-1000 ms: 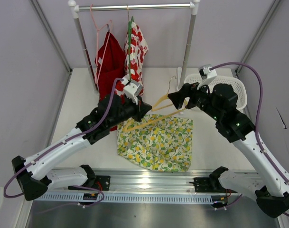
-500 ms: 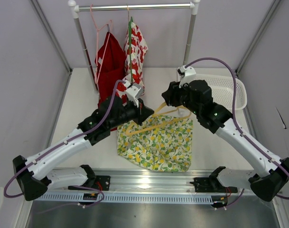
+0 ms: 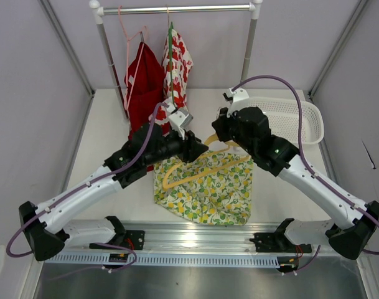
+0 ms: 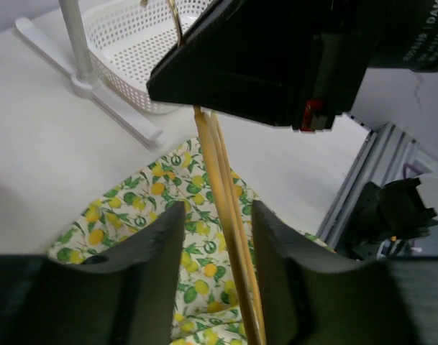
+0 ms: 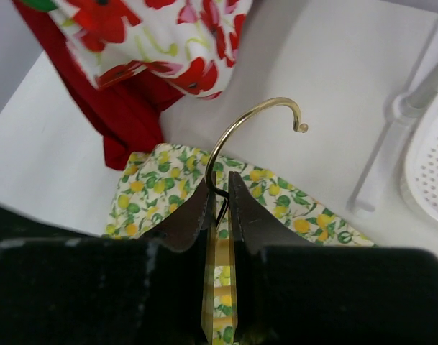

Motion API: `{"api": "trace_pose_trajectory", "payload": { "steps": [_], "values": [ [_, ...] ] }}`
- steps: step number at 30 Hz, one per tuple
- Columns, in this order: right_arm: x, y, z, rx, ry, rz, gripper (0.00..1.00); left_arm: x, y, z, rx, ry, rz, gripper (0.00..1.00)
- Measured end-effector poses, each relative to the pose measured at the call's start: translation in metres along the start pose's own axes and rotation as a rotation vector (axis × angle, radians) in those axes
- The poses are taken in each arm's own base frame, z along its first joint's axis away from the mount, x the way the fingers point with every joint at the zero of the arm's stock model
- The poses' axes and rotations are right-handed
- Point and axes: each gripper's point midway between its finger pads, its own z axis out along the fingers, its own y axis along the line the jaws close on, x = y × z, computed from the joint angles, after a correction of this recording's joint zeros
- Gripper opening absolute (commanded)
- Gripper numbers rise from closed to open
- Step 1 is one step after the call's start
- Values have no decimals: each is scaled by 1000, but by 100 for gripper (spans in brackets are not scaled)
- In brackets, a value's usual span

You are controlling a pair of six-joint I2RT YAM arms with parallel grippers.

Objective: Place the skirt on the hanger

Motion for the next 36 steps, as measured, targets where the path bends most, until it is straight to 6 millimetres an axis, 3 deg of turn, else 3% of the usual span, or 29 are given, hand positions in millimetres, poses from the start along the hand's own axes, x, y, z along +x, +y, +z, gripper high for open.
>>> {"api": "trace_pose_trajectory", "payload": {
  "steps": [2,7,10,13,15,17,18,21,25,28,32,36],
  "values": [
    [0,8,-2,-25,0,4,0,-3,-2,5,13,5,15,55],
    [-4,18,-4,-53,-8,10,0,-7,-2,17,22,29,49,52],
    [-6,21,-5,-56,-13,10,0,-7,-1,23,20,46,61,41],
    [-7,24,-6,-61,-13,5,1,-3,1,26,18,64,63,22],
    [-6,24,-6,-58,-9,1,2,-1,2,25,9,72,57,2],
    [-6,24,-7,-47,-10,-2,7,-1,9,25,-13,75,42,0],
    [-6,24,-7,-46,-10,-2,13,0,11,24,-19,78,42,0],
    [-4,24,-8,-40,-1,11,60,2,12,24,-24,87,41,0],
    [-5,22,-14,-15,9,32,81,13,24,23,-68,108,16,0],
    [-1,15,-26,13,28,63,84,27,49,19,-132,128,-25,0],
    [8,3,-57,33,41,141,81,44,69,8,-190,150,-64,0],
    [47,-12,-88,48,101,217,72,43,66,-3,-163,132,-84,0]
  ]
}}
